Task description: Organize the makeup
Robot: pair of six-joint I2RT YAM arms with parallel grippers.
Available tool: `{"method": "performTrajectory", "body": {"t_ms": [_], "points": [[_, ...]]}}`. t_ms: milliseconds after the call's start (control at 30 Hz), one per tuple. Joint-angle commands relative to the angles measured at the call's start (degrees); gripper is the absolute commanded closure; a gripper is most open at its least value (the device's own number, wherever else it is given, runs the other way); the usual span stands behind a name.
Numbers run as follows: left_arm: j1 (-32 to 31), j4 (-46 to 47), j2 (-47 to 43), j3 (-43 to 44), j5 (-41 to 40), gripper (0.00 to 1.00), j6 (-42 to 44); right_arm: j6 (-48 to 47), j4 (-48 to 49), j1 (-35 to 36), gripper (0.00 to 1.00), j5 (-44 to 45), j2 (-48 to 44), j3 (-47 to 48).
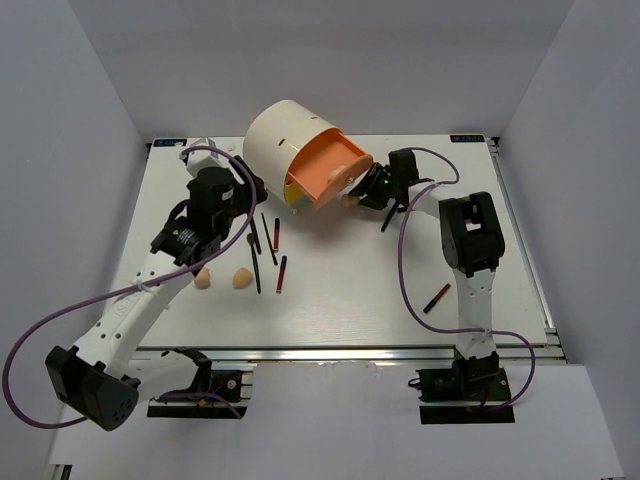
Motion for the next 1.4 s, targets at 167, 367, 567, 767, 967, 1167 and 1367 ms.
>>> {"method": "performTrajectory", "body": {"t_ms": [167,367,567,767,967,1167,1367], "points": [[0.7,-2.8,-5.0,-4.2,-1.0,0.16,-4.6,2.2,-1.4,0.9,0.68,3.7,2.5,1.6],[3.3,-4.9,-7.8,-11.1,-0.8,0.13,-11.4,2.1,-1.0,0.4,0.94,3.4,1.1,-0.6],[8.9,-8.6,-6.5,-15.1,3.4,0.12,-17.6,-4.1,1.7,-1.6,1.0,-0.9,-7.4,-6.5],[13.0,-9.2,-5.9,-16.4,5.4,0.08,-20.5,-24.0,2.2,-3.5,1.0,-12.6,-21.6,-17.5],[18.0,-10.5,-4.3,-16.8,9.3,0.07,-22.1,-51.2,0.4,-4.2,1.0,-23.9,-38.4,-31.1],[21.0,-12.2,-1.1,-14.6,13.0,0.06,-19.6,-63.1,-2.9,-4.1,1.0,-35.5,-49.3,-28.7],[21.9,-13.5,-0.1,-13.3,14.2,0.02,-16.1,-52.3,5.4,-0.8,1.0,-30.1,-45.6,-14.7]]}}
